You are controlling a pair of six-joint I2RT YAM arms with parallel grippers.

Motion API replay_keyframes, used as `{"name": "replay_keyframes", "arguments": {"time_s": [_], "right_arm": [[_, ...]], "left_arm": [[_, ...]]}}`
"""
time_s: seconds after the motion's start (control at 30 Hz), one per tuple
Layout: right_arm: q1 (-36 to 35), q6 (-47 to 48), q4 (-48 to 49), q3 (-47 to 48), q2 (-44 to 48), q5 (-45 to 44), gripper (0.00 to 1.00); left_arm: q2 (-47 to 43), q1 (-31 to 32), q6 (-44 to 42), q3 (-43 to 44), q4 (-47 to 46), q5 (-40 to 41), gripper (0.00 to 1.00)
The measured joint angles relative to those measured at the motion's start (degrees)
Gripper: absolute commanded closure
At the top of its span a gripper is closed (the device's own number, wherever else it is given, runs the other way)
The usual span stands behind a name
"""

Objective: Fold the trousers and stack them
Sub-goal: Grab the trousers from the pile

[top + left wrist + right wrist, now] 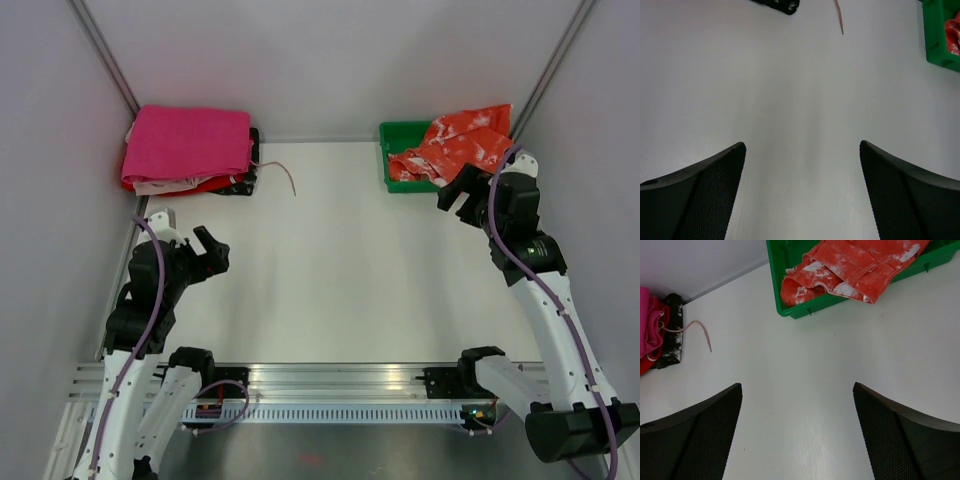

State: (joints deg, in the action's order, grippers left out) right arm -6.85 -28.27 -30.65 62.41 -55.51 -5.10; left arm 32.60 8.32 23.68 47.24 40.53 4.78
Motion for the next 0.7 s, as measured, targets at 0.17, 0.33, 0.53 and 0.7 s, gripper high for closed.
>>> {"name": "replay_keyframes", "arguments": {"time_s": [0.17,0.33,0.53,0.7], "right_arm": [[0.02,0.0,2.25,2.47,-5.95,-4.13,0.02],[0.98,0.0,3.89,10.16,-20.2,-6.16,0.02],[6.69,0.11,4.57,22.91,-38.23,-3.54,0.02],[12.76,0.46,5.09,28.55,-47.23,-2.29,0.02]], "left_arm": [[-1.11,0.0,-0.83,-0.31,-0.68,-1.01,0.0],[-0.11,0.0,-0.9,-0.31,-0.72,-1.51,0.0],[0.02,0.0,-0.94,-0.31,-0.68,-1.81,0.0],[0.11,0.0,-1.16,-0.31,-0.83,-1.81,0.0]]}}
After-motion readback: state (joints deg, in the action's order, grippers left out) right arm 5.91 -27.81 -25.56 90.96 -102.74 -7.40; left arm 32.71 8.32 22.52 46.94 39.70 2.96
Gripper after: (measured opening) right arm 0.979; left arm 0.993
